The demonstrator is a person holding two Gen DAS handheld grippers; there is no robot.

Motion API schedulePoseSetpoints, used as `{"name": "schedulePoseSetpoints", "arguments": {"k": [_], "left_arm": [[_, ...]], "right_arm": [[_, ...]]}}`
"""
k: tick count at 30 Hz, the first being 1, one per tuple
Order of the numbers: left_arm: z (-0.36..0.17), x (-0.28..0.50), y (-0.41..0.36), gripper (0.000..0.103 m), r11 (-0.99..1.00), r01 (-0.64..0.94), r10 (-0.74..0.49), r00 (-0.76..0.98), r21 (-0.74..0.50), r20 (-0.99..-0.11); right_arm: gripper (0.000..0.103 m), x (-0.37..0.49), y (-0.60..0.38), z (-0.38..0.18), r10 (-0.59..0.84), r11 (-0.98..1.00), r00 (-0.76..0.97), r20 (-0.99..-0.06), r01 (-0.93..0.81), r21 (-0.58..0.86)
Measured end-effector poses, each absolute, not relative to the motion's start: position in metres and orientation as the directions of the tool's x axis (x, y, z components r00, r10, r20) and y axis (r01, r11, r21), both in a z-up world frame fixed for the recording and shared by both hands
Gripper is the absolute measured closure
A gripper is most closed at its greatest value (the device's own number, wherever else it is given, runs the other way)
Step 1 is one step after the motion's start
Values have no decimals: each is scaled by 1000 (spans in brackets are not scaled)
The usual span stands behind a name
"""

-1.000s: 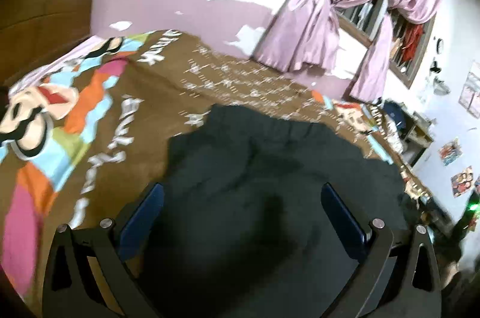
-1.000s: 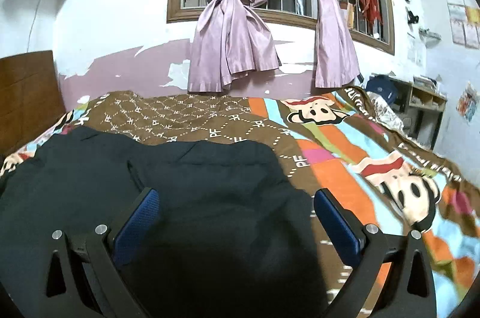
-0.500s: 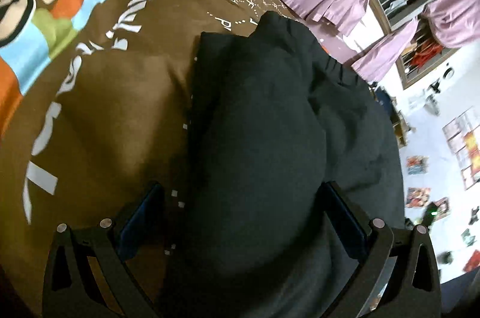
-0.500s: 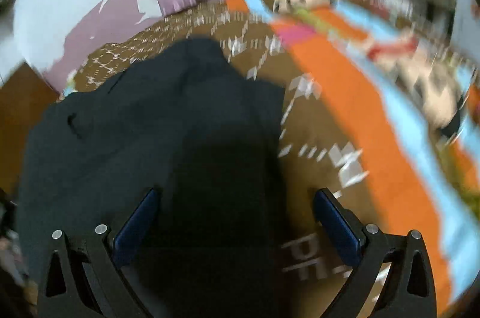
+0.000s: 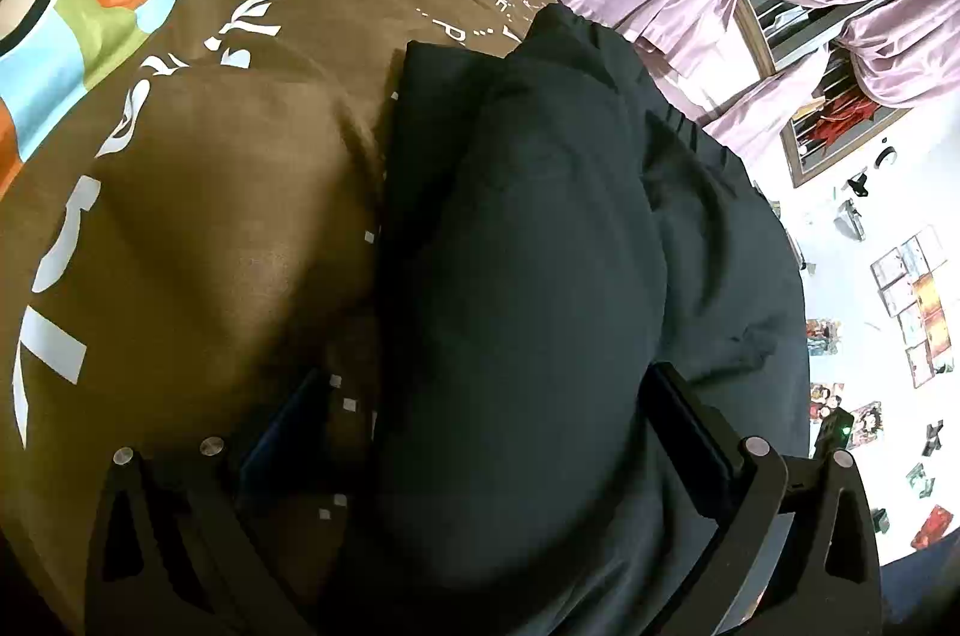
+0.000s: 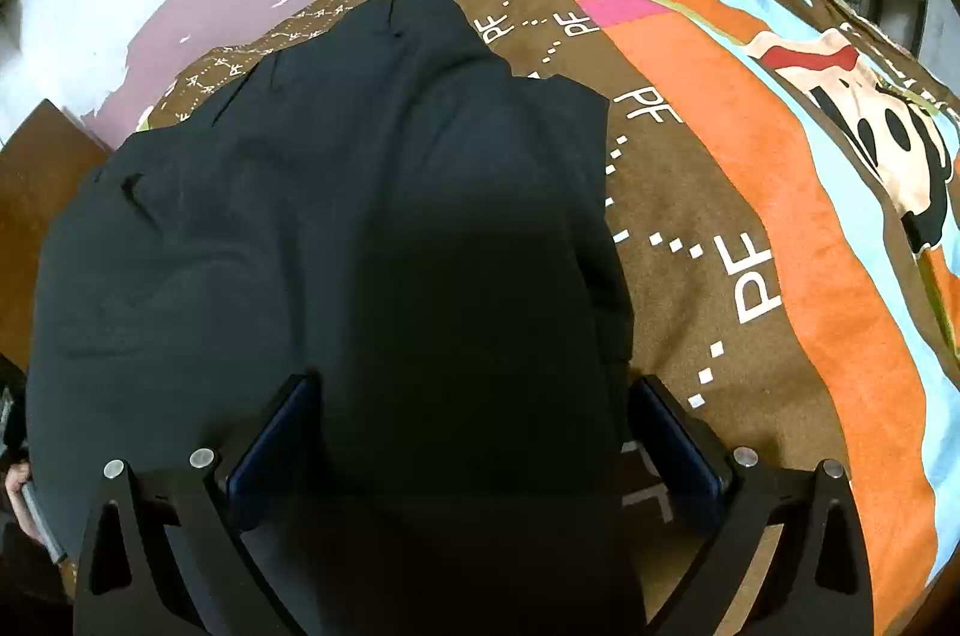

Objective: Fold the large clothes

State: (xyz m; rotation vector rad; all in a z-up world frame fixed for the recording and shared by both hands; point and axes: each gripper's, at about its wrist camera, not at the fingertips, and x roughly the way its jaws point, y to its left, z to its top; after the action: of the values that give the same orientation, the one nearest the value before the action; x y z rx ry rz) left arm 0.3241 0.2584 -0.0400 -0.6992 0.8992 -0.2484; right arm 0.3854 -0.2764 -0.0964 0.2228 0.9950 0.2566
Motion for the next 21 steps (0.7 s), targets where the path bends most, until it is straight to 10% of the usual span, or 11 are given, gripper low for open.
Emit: {"name": "schedulePoseSetpoints", "arguments": {"k": [17, 21], "left_arm": [[-46, 327, 265, 1, 726, -84, -513, 596, -683, -618], [-47, 330, 273, 1, 679, -104, -559, 567, -726, -605]], "right_arm": [[0, 378, -267, -97, 334, 942, 488, -807, -150, 299], [19, 371, -267, -96, 365, 929, 484, -795, -141, 341]]}}
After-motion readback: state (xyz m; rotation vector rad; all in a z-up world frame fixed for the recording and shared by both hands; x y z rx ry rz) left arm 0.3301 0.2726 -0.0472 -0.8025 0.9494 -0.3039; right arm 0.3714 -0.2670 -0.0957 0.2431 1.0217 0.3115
